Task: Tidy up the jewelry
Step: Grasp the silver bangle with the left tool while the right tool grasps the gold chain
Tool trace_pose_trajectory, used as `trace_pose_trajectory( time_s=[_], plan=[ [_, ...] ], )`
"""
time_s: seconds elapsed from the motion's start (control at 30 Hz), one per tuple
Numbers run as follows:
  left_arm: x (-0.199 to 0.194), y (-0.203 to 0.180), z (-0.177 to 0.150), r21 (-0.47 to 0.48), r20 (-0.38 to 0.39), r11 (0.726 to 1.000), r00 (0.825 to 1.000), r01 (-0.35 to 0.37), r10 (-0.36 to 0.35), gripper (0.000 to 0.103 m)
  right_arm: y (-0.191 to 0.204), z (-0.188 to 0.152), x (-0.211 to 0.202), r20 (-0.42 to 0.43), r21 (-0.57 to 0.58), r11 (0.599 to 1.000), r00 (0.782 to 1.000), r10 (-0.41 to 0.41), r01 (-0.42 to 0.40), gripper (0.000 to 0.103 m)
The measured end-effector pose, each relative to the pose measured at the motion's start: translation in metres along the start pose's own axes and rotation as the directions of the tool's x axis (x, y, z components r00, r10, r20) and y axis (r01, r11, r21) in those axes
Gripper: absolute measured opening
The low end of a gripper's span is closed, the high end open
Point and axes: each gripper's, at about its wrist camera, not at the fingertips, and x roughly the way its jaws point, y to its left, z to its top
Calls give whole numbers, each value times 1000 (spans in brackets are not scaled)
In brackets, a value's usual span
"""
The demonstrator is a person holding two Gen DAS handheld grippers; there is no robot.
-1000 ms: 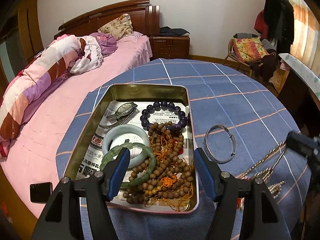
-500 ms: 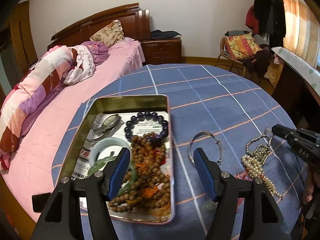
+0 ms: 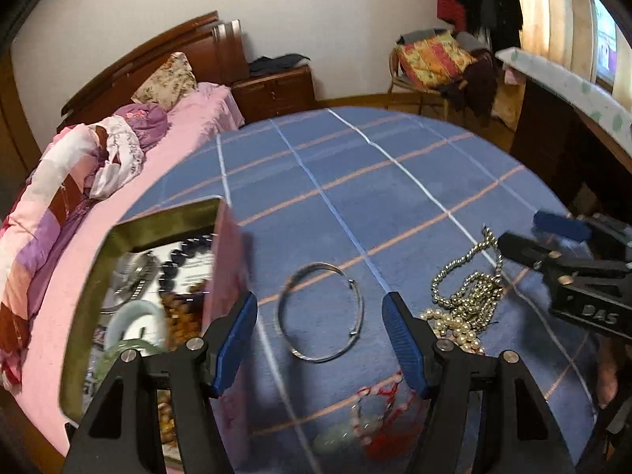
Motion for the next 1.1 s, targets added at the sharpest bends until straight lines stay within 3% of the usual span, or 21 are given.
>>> trace_pose_trajectory(
  time_s=[0.13,0.4,0.43,0.47,0.53,0.67,0.73,0.87,1.1],
  plan=[
    [24,-5,2,4,-62,1000,998,9,-9,49,1,0,2,-6,1,1000,1000,-2,2,70],
    [31,-3,1,-21,-68,999,996,49,-51,45,7,0,2,-10,-30,999,1000,-19,19,73],
    [29,-4,0,-21,-68,998,995,66,-68,34,7,0,2,-10,-32,999,1000,-23,22,73],
    [28,-5,-1,-18,-70,995,992,99,-100,14,7,1,3,-11,-32,999,1000,-23,22,73],
    [25,-11,-3,12,-70,993,991,118,-117,3,7,1,4,-17,-31,999,1000,-25,24,73],
    [23,-14,-4,35,-63,994,993,104,-102,2,8,1,5,-22,-35,999,999,-26,25,74],
    [14,-13,-4,44,-19,997,998,56,-55,3,8,1,5,-24,-34,999,999,-22,21,74],
    [-15,-3,3,15,74,999,996,51,-52,3,6,1,4,-28,-30,999,999,-18,17,74],
    [-38,18,11,-33,124,998,991,50,-45,3,14,0,6,-44,-68,997,999,-22,19,74]
  ],
)
